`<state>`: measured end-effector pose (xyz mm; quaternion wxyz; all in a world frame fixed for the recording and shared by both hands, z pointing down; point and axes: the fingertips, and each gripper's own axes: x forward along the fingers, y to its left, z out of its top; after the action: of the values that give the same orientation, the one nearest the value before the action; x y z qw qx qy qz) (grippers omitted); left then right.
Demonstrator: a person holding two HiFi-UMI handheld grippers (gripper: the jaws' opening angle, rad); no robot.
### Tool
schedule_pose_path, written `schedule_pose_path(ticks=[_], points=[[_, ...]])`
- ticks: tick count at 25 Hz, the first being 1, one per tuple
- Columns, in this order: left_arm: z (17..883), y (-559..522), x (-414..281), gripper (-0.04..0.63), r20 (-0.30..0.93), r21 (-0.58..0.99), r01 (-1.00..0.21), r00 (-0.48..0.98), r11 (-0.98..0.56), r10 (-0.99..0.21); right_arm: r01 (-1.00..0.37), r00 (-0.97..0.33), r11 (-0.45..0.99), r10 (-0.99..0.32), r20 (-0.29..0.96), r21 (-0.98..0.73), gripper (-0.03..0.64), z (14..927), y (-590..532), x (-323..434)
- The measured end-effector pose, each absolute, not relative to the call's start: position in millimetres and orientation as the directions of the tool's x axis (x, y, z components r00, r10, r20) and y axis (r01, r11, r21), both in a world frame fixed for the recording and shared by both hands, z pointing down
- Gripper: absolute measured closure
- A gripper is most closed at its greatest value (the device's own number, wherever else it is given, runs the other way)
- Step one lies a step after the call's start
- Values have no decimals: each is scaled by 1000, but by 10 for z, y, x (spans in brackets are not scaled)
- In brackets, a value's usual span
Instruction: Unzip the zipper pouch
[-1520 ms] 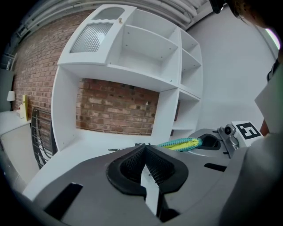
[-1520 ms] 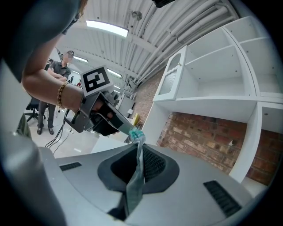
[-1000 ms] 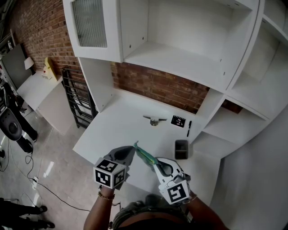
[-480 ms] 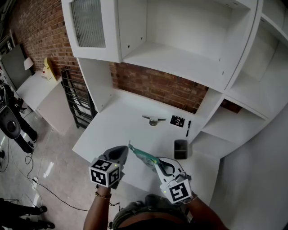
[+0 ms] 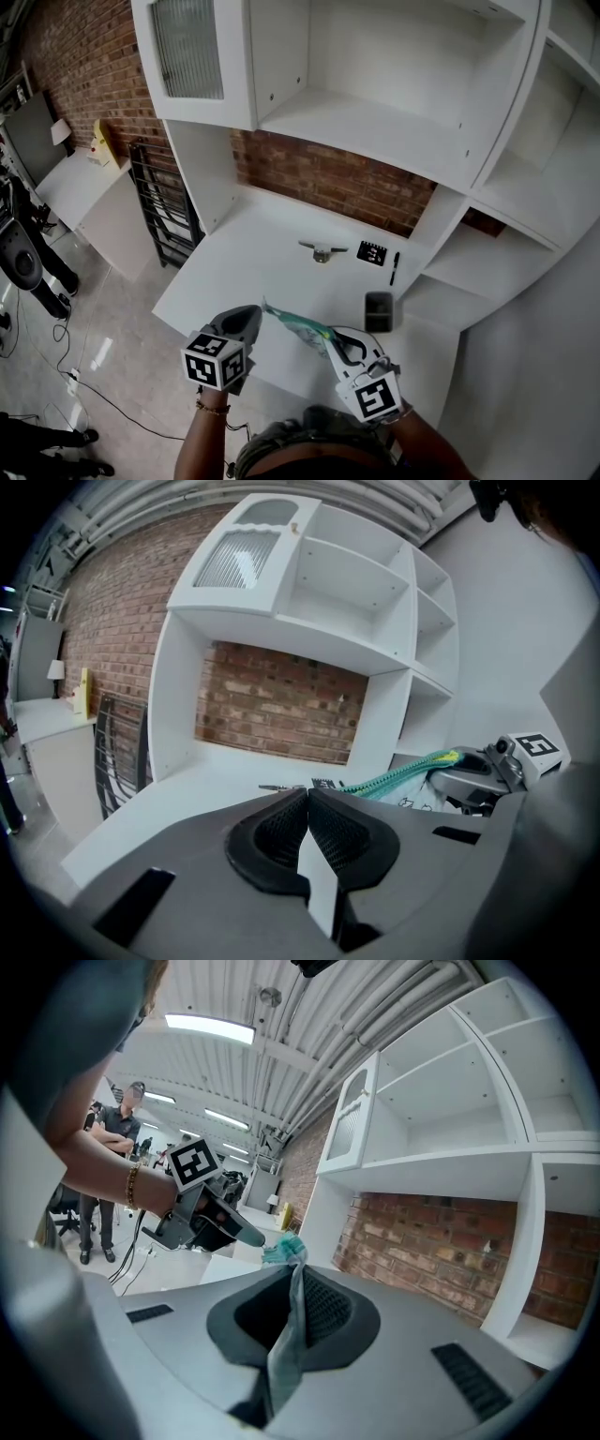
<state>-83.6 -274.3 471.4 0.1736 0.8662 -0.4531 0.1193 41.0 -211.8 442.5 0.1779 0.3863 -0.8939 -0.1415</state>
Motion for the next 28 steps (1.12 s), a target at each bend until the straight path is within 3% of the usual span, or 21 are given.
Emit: schedule_pose_path(ticks=[19, 28], points=[[4700, -2618, -965, 591, 210, 217, -821, 567, -528, -796, -683, -646, 664, -743, 174, 304, 610, 4427, -2517, 400], [4684, -2473, -951, 594, 213, 166, -817, 576, -552, -789, -697, -658, 675, -736, 159, 241, 611, 4355, -3027, 359]])
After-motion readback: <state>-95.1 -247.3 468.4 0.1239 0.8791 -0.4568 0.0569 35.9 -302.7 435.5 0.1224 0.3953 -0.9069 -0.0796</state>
